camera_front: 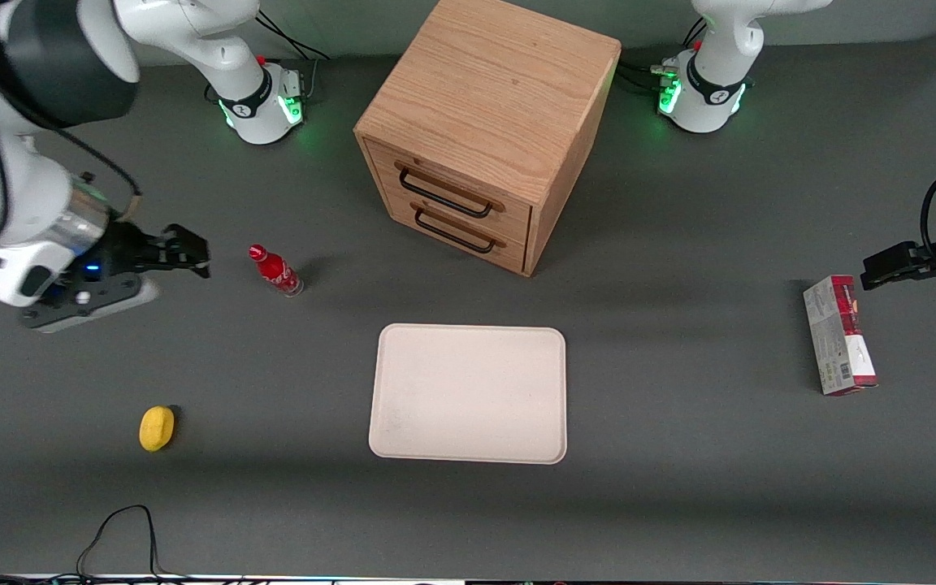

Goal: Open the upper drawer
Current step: 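Move the right gripper toward the upper drawer's black handle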

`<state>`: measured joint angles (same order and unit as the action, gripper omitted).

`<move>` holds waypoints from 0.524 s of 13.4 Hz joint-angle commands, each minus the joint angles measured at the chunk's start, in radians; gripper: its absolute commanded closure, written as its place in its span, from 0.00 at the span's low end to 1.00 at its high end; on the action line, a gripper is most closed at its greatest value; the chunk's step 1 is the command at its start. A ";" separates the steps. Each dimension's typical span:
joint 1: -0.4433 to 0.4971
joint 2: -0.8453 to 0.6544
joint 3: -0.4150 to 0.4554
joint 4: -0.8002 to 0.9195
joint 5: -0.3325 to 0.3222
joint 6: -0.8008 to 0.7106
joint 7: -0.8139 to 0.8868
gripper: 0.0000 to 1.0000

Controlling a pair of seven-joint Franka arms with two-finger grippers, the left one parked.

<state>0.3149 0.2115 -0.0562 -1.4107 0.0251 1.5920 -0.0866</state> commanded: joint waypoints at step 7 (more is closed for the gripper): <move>0.331 0.084 -0.010 0.041 0.015 -0.009 -0.010 0.00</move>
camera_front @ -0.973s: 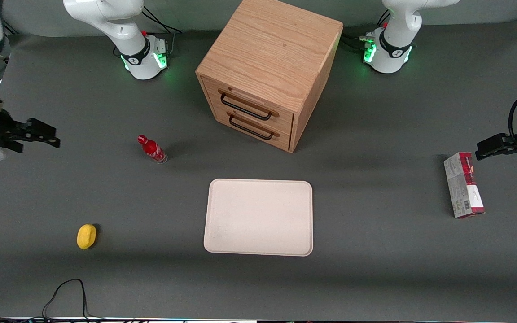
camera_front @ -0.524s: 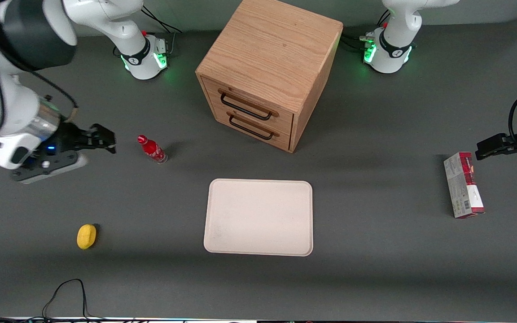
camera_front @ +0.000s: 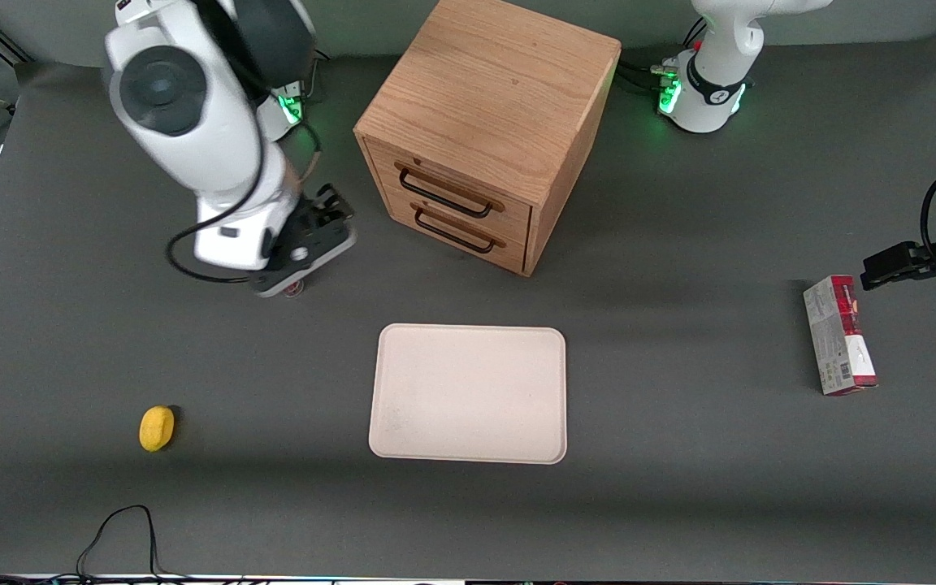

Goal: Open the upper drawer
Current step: 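Move the right gripper toward the upper drawer's black handle, then lower the right gripper onto the upper drawer handle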

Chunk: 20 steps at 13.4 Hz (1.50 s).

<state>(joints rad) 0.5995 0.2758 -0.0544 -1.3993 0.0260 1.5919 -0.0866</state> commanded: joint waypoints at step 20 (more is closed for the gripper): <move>0.174 0.016 -0.019 -0.073 0.176 0.039 -0.334 0.00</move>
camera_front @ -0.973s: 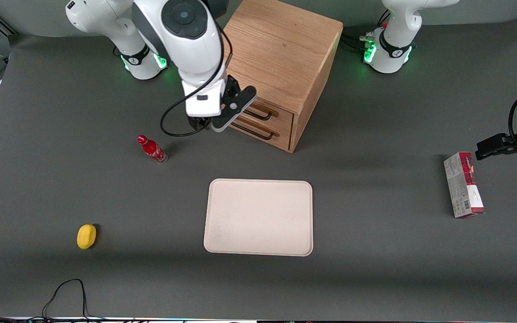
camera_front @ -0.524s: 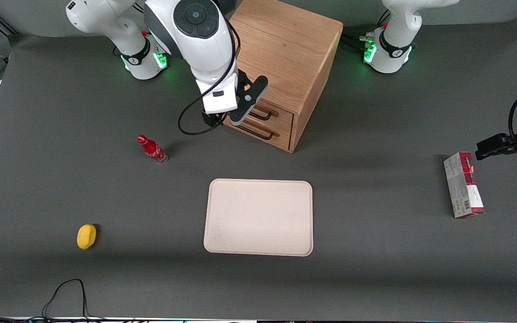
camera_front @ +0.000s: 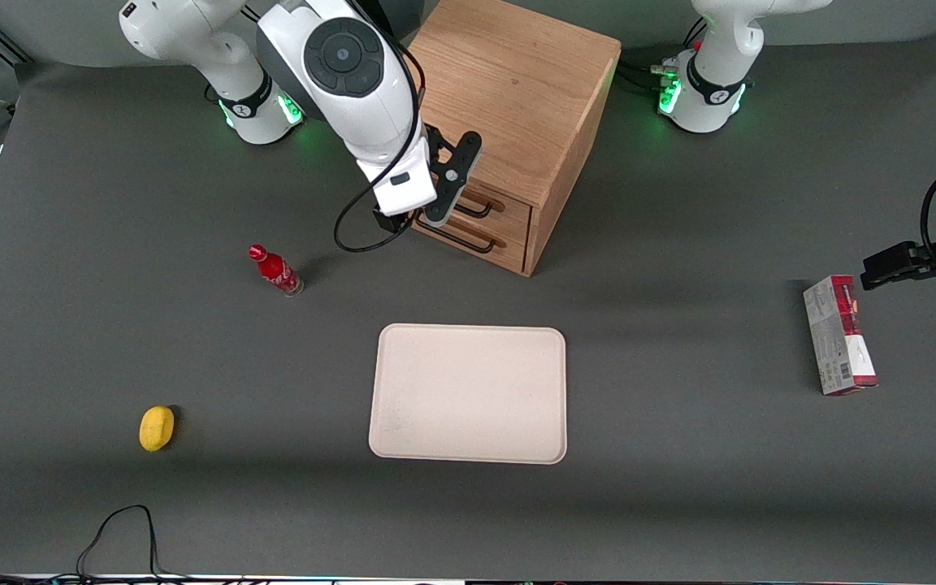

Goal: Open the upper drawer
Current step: 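Lower the right gripper onto the upper drawer handle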

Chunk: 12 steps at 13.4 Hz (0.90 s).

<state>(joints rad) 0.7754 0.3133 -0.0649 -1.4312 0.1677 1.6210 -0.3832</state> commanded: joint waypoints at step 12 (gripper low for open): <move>0.007 -0.031 -0.004 -0.216 0.044 0.227 -0.043 0.00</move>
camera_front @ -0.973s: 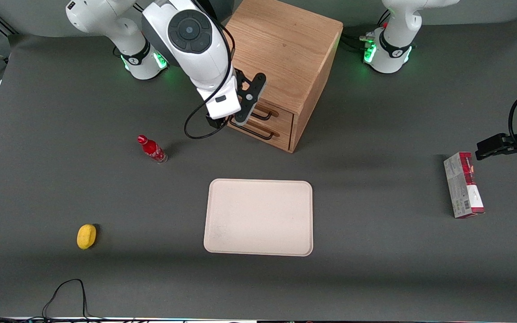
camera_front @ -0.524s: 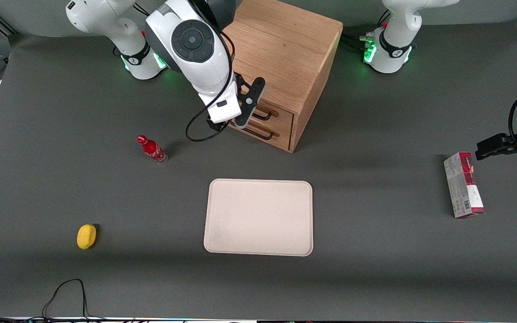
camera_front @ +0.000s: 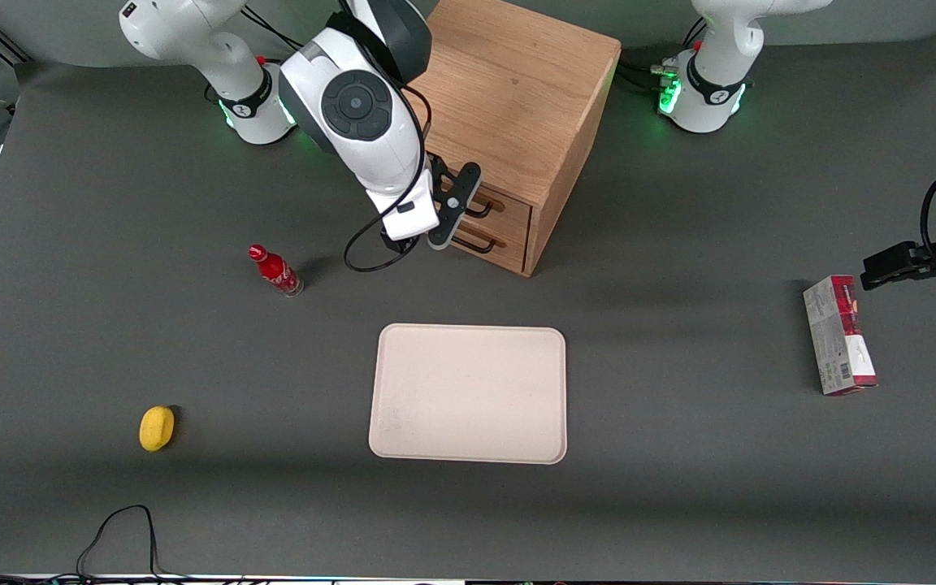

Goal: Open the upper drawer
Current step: 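Lower the right gripper onto the upper drawer handle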

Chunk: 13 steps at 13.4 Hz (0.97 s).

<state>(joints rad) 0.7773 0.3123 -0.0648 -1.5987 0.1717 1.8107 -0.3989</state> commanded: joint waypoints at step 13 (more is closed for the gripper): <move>0.004 -0.024 0.002 -0.119 0.041 0.136 -0.090 0.00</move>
<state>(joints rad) 0.7787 0.3047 -0.0565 -1.6782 0.1925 1.9109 -0.4463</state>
